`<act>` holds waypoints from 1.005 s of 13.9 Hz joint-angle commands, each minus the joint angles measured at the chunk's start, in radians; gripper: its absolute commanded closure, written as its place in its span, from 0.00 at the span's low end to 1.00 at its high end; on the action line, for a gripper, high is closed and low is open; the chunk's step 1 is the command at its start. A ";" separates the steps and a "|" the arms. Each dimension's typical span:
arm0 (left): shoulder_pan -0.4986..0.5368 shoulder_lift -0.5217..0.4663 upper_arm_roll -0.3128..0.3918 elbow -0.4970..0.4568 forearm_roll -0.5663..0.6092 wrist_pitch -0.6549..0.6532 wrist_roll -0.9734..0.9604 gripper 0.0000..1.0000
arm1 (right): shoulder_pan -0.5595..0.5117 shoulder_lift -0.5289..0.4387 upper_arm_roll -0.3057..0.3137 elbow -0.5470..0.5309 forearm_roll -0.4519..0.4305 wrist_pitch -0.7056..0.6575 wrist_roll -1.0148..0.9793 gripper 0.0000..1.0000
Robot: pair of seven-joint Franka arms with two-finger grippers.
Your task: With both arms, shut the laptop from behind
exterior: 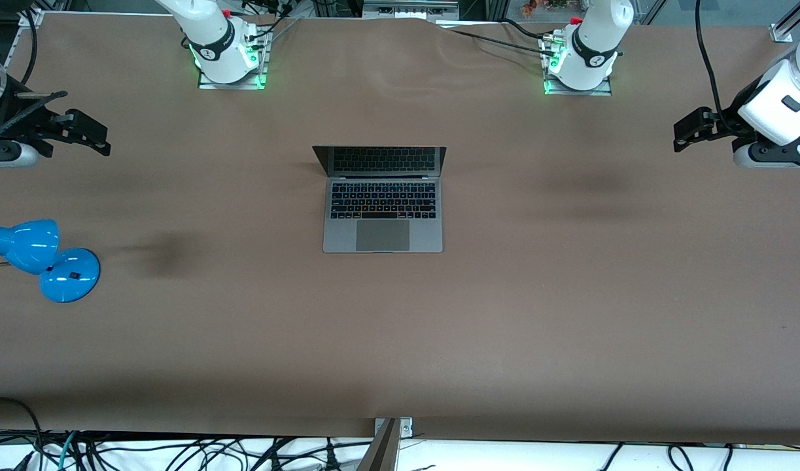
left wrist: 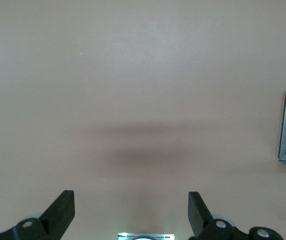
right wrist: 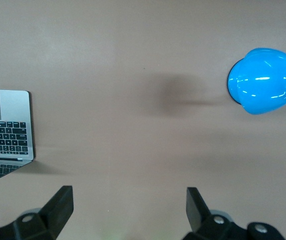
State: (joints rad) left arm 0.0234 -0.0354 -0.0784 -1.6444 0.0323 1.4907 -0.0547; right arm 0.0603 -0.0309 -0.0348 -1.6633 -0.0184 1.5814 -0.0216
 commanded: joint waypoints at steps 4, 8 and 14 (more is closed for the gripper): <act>0.007 0.006 0.000 0.031 -0.002 -0.027 0.055 0.00 | -0.010 -0.012 0.010 -0.006 0.012 -0.004 0.009 0.00; 0.007 0.005 0.002 0.034 -0.003 -0.029 0.052 0.00 | -0.008 -0.012 0.012 -0.006 0.012 -0.004 0.009 0.00; 0.000 0.006 -0.001 0.037 -0.002 -0.035 0.039 0.00 | -0.008 -0.012 0.012 -0.006 0.012 -0.006 0.009 0.00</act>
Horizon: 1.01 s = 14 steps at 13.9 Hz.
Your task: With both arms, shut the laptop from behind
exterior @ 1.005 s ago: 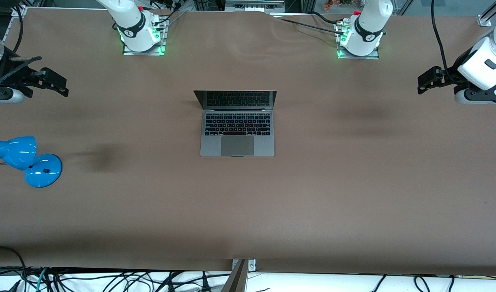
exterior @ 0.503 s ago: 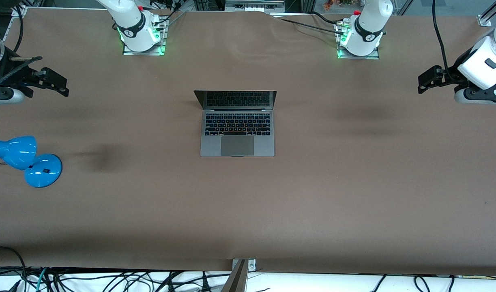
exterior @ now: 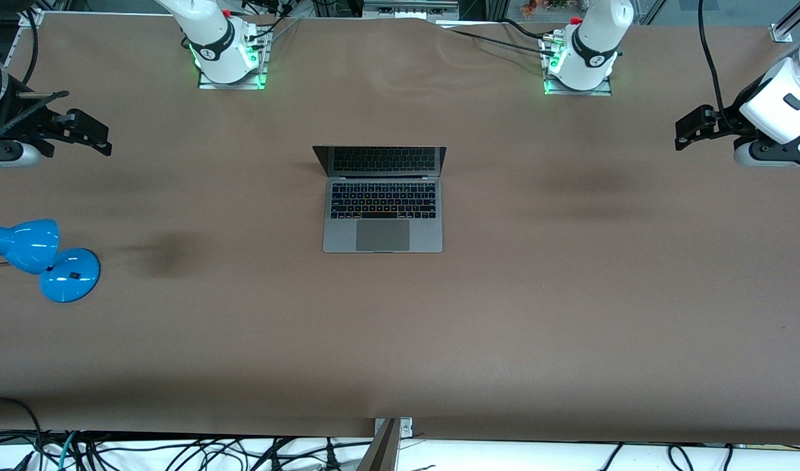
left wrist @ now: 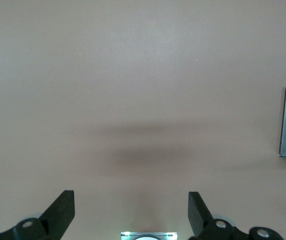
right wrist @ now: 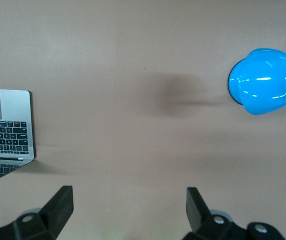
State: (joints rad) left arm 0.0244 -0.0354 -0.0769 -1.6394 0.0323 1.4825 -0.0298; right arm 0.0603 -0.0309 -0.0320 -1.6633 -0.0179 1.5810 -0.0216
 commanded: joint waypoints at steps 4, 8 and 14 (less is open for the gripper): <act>0.005 -0.001 -0.001 0.033 -0.002 -0.045 0.025 0.00 | -0.008 -0.012 0.009 -0.006 0.012 -0.006 0.009 0.00; 0.003 0.002 -0.003 0.033 -0.003 -0.047 0.022 0.00 | -0.008 -0.012 0.009 -0.006 0.012 -0.004 0.009 0.00; -0.004 0.003 -0.003 0.033 -0.005 -0.045 0.019 0.00 | -0.008 -0.012 0.009 -0.006 0.012 -0.006 0.009 0.00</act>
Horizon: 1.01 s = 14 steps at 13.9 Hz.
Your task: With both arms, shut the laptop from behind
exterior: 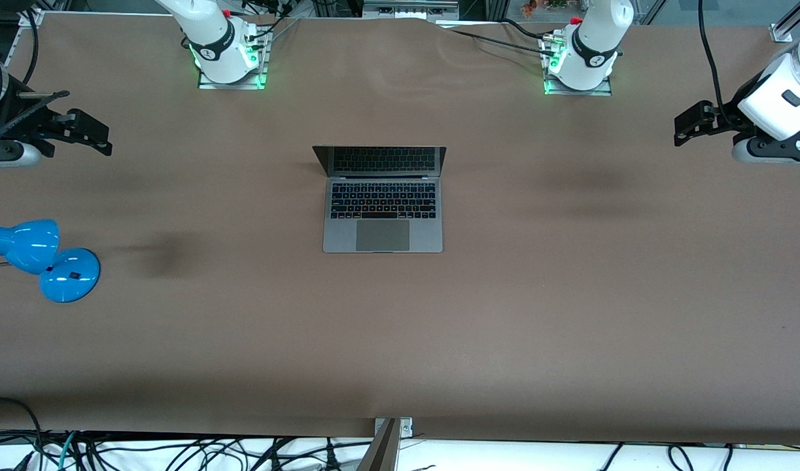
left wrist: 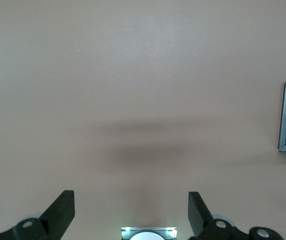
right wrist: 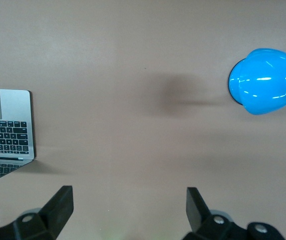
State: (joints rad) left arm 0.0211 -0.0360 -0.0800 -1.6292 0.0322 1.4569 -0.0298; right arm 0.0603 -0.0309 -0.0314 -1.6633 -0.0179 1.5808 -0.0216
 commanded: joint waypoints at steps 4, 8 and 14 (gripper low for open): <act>-0.003 0.004 -0.001 0.022 -0.006 -0.020 0.019 0.00 | -0.008 -0.012 0.010 -0.006 0.012 -0.005 0.009 0.00; -0.004 0.004 -0.003 0.017 -0.034 -0.023 0.011 0.00 | -0.007 -0.012 0.011 -0.004 0.013 -0.005 0.009 0.00; -0.004 0.004 -0.066 0.011 -0.046 -0.023 -0.045 0.00 | -0.001 -0.006 0.013 -0.004 0.013 -0.007 0.002 0.00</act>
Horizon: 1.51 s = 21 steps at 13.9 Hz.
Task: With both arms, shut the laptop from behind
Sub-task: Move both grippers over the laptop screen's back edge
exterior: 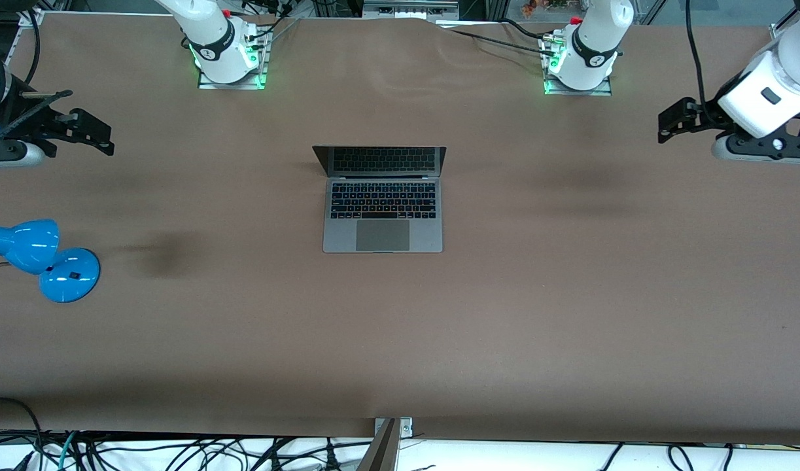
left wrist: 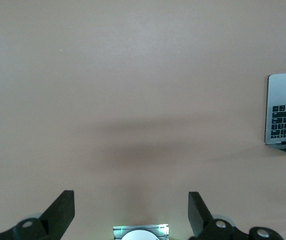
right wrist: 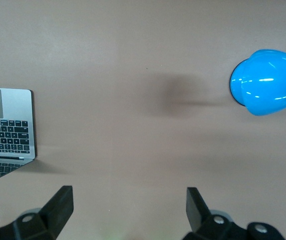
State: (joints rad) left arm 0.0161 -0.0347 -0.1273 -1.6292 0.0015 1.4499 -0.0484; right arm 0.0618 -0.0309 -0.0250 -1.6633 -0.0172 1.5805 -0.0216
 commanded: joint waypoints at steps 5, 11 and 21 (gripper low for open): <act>-0.001 0.009 -0.077 0.008 -0.066 -0.014 -0.102 0.00 | 0.018 0.075 0.007 0.003 0.009 -0.051 -0.197 0.00; -0.001 0.042 -0.189 0.006 -0.078 -0.006 -0.266 0.02 | 0.069 0.100 0.016 -0.036 0.012 -0.272 -0.123 0.00; -0.001 0.111 -0.417 -0.080 -0.241 -0.017 -0.590 0.22 | 0.087 -0.063 0.355 -0.331 0.101 -0.014 0.517 0.00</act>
State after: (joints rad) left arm 0.0088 0.0672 -0.4990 -1.6953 -0.2133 1.4451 -0.6079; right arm 0.1632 0.0002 0.2791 -1.8817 0.0534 1.5223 0.4224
